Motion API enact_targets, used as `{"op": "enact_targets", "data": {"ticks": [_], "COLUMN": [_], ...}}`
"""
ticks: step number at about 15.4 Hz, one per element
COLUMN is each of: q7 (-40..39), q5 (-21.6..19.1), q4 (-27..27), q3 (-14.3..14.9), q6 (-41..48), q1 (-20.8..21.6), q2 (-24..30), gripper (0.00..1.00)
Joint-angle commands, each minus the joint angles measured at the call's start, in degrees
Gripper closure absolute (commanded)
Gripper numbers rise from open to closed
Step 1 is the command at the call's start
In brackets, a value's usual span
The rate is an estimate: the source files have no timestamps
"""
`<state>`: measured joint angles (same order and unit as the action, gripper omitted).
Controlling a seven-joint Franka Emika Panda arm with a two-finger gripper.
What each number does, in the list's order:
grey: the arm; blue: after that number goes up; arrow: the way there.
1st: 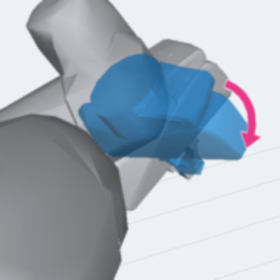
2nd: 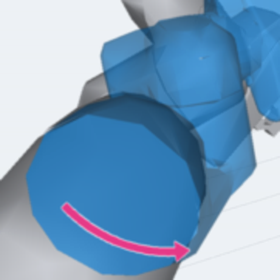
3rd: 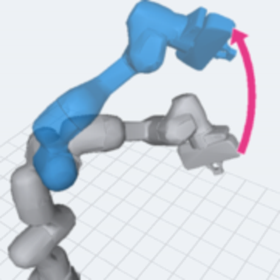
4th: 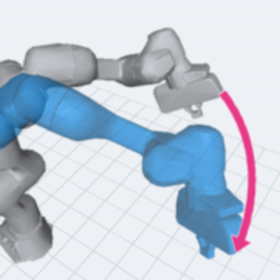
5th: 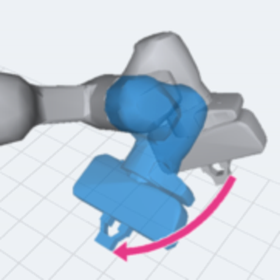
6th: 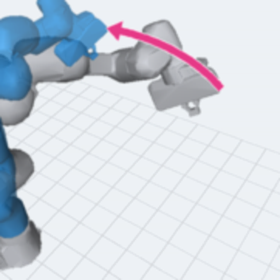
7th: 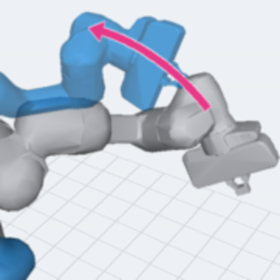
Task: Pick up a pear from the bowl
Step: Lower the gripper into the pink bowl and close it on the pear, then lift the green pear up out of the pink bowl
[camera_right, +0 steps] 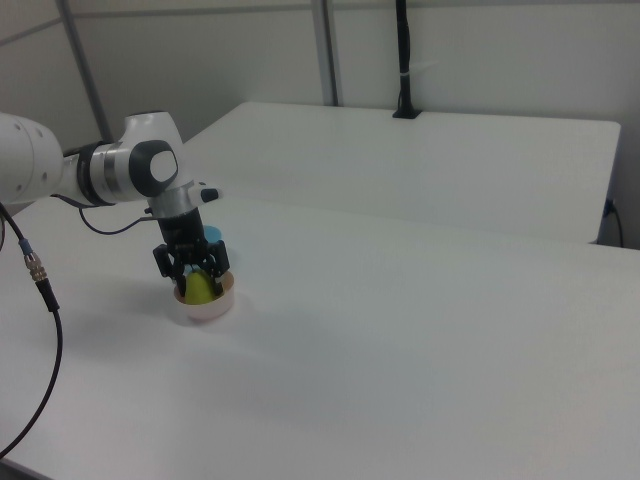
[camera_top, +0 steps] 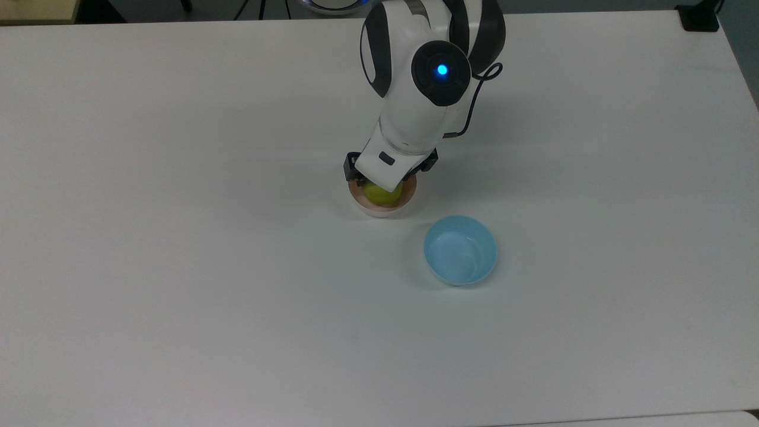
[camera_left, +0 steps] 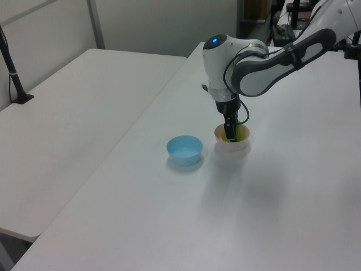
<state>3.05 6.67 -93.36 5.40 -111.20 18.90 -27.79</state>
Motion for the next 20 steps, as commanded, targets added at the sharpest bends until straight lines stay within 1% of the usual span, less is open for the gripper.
{"op": "enact_targets", "data": {"ticks": [1,2,3,5,7,9,12,14,15,16,17,19,20], "q7": [-0.3,-0.3,-0.3,-0.2,-0.3,-1.9,-3.0,-4.5,-5.6,-6.1,-7.0,-10.0,-11.0], "q5": [1.2,1.2,1.2,1.2,0.7,-0.1,-1.3,-1.7,-1.9,-1.9,-1.9,-1.8,-1.8], "q4": [-1.6,-1.5,-1.5,-1.2,-1.2,-0.8,-0.8,-0.7,-0.7,-0.4,-0.4,-0.4,-0.4], "q3": [-0.5,-0.7,-1.2,-1.4,-1.5,-1.5,-1.6,-1.6,-1.6,-1.7,-2.4,-2.6,-2.6], "q6": [-2.3,-2.3,-2.2,-1.5,-0.9,2.1,2.9,3.9,4.2,4.2,4.2,4.1,3.9], "q1": [0.1,0.1,0.0,-0.2,-0.4,-1.3,-4.0,-5.7,-7.3,-9.0,-10.6,-14.4,-15.5], "q2": [0.5,0.6,0.9,2.3,5.2,7.9,11.3,12.3,12.7,12.6,12.3,11.4,11.0], "gripper": [0.55,0.6,0.61,0.61,0.61,0.61,0.61,0.61,0.61,0.61,0.61,0.61,0.61]}}
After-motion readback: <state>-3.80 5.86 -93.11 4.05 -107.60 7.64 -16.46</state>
